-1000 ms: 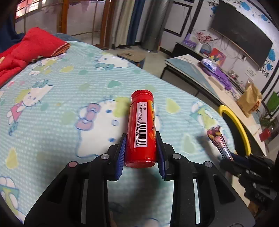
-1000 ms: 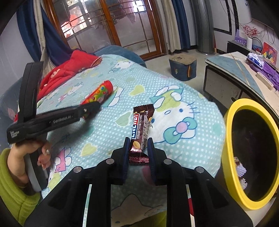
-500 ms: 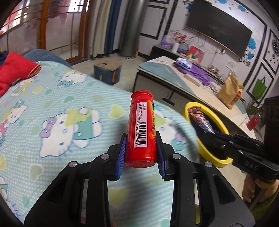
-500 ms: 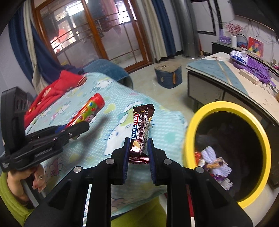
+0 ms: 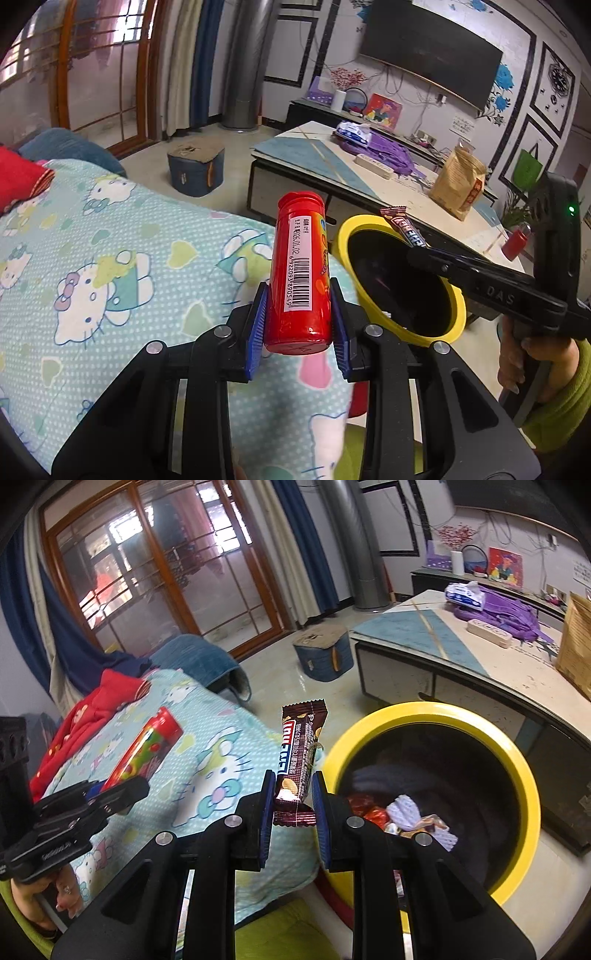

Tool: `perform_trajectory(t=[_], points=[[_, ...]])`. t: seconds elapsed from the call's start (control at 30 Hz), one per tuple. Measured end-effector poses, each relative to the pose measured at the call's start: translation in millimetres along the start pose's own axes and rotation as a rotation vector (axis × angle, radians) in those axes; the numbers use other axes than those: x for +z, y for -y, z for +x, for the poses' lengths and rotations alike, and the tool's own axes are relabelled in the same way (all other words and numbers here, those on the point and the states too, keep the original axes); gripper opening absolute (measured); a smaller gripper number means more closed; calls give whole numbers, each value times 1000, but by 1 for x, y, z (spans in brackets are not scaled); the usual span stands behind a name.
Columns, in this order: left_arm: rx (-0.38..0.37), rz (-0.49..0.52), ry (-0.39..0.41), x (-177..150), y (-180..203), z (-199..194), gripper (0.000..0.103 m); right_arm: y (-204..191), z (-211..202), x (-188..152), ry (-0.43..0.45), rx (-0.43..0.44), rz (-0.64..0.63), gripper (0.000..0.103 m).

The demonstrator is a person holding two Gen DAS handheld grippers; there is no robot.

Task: Collect trash
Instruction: 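Carry the red tube and chocolate bar in both tools over the yellow bin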

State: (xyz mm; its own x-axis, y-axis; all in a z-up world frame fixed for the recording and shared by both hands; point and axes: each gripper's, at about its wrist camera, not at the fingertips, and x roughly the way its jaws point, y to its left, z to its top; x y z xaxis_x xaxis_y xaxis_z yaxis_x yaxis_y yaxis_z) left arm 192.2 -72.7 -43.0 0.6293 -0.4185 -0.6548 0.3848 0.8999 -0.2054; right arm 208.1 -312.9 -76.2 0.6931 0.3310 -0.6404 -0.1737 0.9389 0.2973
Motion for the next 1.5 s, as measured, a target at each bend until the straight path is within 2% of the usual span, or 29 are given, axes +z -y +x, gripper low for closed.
perform_trajectory(t=[0.9,1.5], points=[[-98,115,5,3,72,19,24,71,-24,2,55,-104,100,20],[-146,188,-58,-6,115,50,24,121,-31,-7,37,-132,191,20]])
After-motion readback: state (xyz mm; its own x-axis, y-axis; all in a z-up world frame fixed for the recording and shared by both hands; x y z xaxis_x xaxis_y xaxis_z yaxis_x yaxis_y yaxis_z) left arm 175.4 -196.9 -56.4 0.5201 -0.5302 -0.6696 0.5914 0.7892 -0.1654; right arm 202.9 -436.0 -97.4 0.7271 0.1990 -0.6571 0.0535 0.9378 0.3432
